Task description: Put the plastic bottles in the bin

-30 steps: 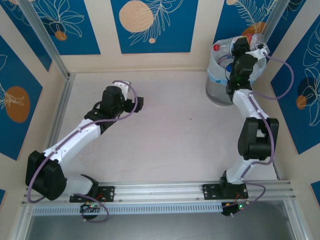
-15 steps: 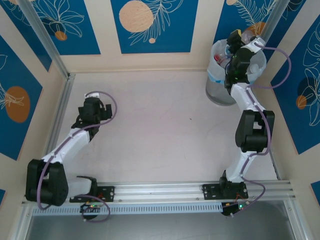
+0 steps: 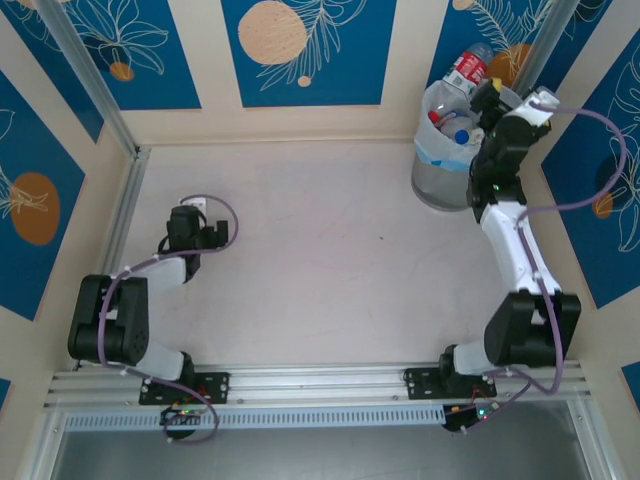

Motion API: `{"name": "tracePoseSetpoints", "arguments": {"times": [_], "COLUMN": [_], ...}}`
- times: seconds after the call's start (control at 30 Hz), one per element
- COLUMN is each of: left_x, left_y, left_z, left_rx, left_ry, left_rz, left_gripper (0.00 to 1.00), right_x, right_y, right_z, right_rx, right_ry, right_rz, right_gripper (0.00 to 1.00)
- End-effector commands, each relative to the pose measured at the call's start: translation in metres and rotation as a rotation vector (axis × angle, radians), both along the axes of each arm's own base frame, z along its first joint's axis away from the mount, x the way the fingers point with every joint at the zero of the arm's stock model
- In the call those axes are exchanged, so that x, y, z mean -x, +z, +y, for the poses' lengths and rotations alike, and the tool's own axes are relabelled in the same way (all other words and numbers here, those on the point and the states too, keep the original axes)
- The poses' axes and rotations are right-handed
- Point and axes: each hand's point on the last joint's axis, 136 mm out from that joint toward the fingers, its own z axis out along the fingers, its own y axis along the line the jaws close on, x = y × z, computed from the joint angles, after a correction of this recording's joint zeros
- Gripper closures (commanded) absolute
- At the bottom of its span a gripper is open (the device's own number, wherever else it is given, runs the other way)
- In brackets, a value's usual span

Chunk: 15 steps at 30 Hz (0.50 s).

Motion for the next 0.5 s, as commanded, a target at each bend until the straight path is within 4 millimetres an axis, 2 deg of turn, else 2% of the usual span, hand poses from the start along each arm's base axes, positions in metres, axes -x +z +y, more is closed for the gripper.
{"name": "tracePoseSetpoints", "arguments": {"times": [0.0,0.07,0.1,0.17,0.23,0.37,0.43,0.47], "left_x": [-0.008,-0.004,0.001,0.007,0.009,0.007,0.007,0.008], "left_y": [0.005,0.006,0.006,0.004,0.001,0.001,0.002,0.001], "left_z": [-0.009,-0.017,-0.017,-0.017,-0.010,-0.010,-0.010,-0.010], "left_rx": [0.043,0.052,0.052,0.046,0.042,-0.003,-0.003,-0.003], "left_ry": [-0.086,-0.133,-0.137,-0.140,-0.092,-0.070,-0.069,-0.071], "left_rz": [-0.102,-0.144,-0.160,-0.256,-0.221,-0.229,-0.229,-0.225], "left_gripper": [0.01,0.01,0.01,0.01,0.01,0.01,0.01,0.01], "right_x": [0.029,0.036,0.038,0.039,0.043,0.051,0.047,0.045], "right_y": [-0.029,-0.067,-0.085,-0.137,-0.182,-0.252,-0.277,-0.279], "right_z": [0.026,0.061,0.071,0.091,0.104,0.110,0.113,0.113], "right_rx": [-0.025,-0.005,-0.002,0.021,0.049,0.090,0.065,0.046], "right_ry": [0.159,0.344,0.390,0.484,0.535,0.560,0.600,0.628], "right_rz": [0.089,0.179,0.214,0.296,0.360,0.474,0.525,0.565], "right_gripper": [0.01,0.01,0.00,0.01,0.00,0.01,0.01,0.01]}}
